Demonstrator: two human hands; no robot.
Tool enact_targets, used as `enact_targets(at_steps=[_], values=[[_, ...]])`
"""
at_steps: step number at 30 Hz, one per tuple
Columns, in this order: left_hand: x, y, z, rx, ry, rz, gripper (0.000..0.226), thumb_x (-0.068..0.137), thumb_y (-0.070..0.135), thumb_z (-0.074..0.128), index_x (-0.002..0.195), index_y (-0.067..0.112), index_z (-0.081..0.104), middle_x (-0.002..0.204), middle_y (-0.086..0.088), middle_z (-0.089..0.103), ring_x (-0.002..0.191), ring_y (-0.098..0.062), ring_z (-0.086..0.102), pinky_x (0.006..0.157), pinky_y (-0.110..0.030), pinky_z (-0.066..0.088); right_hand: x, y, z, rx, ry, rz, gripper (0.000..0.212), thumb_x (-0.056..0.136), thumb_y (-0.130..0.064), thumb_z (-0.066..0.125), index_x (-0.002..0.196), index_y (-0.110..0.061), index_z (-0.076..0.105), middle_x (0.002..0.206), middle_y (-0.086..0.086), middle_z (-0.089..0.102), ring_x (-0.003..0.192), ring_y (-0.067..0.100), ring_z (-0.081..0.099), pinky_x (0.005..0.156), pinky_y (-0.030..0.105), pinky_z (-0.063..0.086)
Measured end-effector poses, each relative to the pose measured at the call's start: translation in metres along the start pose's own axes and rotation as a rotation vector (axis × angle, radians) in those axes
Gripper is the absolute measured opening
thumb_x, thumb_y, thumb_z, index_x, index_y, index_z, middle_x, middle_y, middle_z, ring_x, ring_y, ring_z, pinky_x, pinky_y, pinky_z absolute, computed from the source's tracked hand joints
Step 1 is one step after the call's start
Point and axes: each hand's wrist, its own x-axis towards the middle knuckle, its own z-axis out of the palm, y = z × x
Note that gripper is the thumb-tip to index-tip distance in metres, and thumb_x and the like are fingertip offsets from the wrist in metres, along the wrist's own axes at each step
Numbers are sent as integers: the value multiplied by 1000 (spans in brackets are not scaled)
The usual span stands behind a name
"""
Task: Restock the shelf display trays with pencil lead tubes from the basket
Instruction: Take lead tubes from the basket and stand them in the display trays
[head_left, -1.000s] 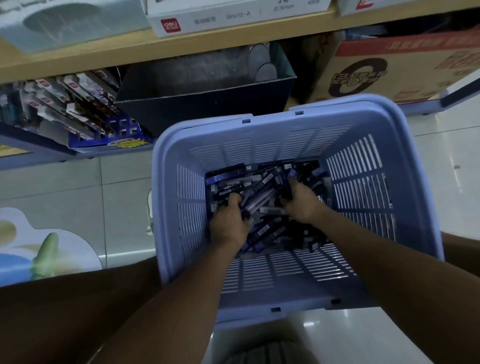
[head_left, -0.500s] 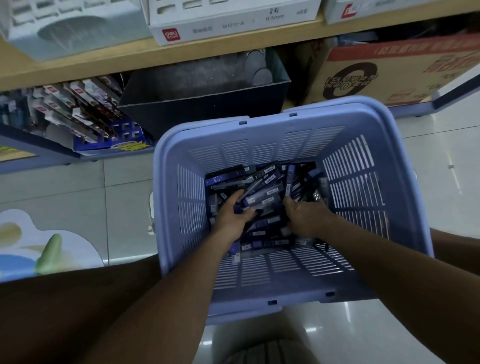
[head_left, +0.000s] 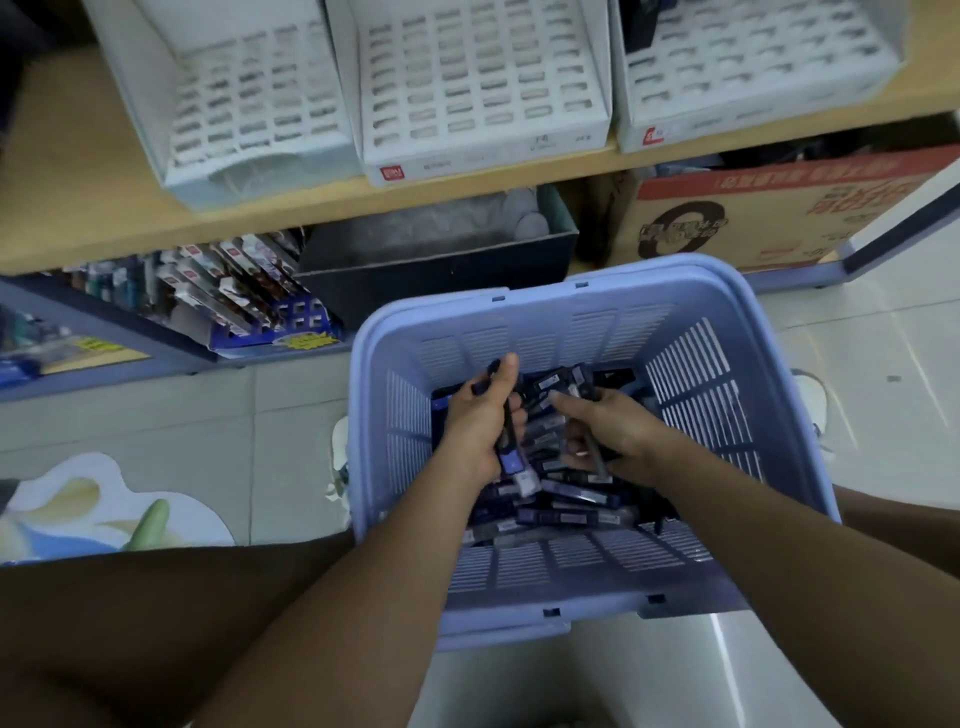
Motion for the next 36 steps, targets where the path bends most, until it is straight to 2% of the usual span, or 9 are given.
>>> enact_targets(at_steps=[5, 12, 19, 22, 24, 26, 29, 31, 36], values=[[-27, 35, 27, -21, 87, 149, 16, 91, 23, 59, 80, 12, 54, 61, -1, 51, 48, -13, 51, 50, -23, 46, -41, -15, 28, 261, -149, 26, 36, 94, -41, 60, 103, -7, 67, 88, 13, 74, 74, 27, 71, 68, 39, 60], [-77, 65, 47, 252, 7, 463, 19, 97, 19, 44, 85, 15, 59, 77, -1, 59, 70, -13, 54, 72, -29, 46, -90, -41, 27, 238, -194, -160, 39, 88, -40, 68, 108, -8, 62, 77, 9, 65, 50, 13, 58, 40, 21, 43], [-131, 99, 50, 353, -81, 583, 35, 98, 40, 39, 89, 22, 67, 92, -4, 61, 80, -17, 59, 76, -36, 50, -141, -64, 33, 331, -403, -287, 39, 73, -14, 72, 108, -4, 58, 83, 12, 68, 65, 19, 68, 35, 16, 40], [-149, 118, 51, 299, -156, 552, 37, 98, 46, 40, 90, 27, 70, 86, -4, 66, 69, -19, 63, 65, -36, 49, -157, -74, 36, 276, -475, -355, 25, 76, -11, 70, 98, -4, 60, 75, 8, 62, 60, 14, 60, 36, 13, 37], [-158, 133, 52, 238, -193, 570, 39, 98, 47, 40, 91, 26, 72, 94, -9, 69, 79, -25, 67, 73, -38, 55, -166, -82, 37, 227, -504, -387, 20, 78, -15, 69, 93, -6, 60, 72, 6, 58, 58, 13, 55, 37, 13, 36], [-167, 152, 52, 209, -193, 601, 41, 99, 48, 40, 94, 24, 73, 96, -9, 65, 85, -27, 64, 82, -41, 55, -175, -90, 37, 196, -502, -419, 19, 78, -20, 70, 90, -8, 60, 71, 6, 57, 57, 14, 55, 37, 15, 36], [-182, 184, 52, 138, -205, 610, 42, 99, 47, 39, 98, 20, 71, 85, -2, 50, 72, -15, 48, 63, -28, 49, -184, -102, 37, 204, -461, -470, 28, 76, -23, 71, 95, -6, 59, 71, 7, 58, 57, 16, 55, 38, 17, 36], [-191, 202, 48, 122, -249, 632, 38, 98, 44, 42, 98, 18, 69, 78, -1, 52, 64, -11, 45, 52, -20, 44, -187, -108, 37, 247, -399, -499, 30, 74, -22, 72, 95, -5, 60, 71, 7, 58, 57, 15, 55, 37, 17, 36], [-201, 222, 43, 160, -291, 733, 24, 92, 33, 56, 87, 12, 65, 65, -2, 56, 61, -13, 52, 60, -27, 48, -196, -128, 39, 425, -285, -608, 31, 70, -22, 75, 94, -7, 64, 74, 7, 63, 56, 14, 57, 36, 18, 37]])
